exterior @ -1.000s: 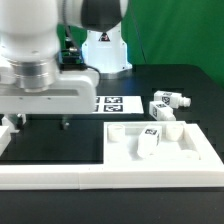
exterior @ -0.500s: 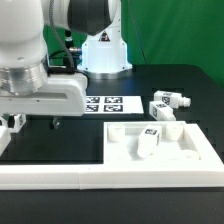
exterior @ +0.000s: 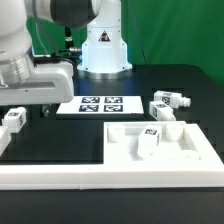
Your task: Assemble one leg
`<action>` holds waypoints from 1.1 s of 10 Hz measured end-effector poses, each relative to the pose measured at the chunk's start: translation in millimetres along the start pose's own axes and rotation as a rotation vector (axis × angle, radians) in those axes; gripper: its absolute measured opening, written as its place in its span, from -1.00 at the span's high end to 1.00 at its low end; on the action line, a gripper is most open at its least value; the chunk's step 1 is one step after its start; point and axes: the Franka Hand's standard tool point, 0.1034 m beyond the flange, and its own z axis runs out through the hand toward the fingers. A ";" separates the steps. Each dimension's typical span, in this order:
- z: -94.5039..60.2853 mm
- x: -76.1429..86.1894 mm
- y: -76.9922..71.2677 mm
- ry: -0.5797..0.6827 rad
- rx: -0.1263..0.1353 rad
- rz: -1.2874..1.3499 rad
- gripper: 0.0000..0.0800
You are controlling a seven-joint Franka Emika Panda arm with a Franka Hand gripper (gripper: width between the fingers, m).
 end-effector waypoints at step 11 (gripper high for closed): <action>10.7 -6.9 20.7 -0.370 0.027 0.001 -0.62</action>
Offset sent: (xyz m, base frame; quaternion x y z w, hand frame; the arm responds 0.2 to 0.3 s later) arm 0.0068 -0.0153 0.0029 0.0434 -0.2178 -0.0233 0.9748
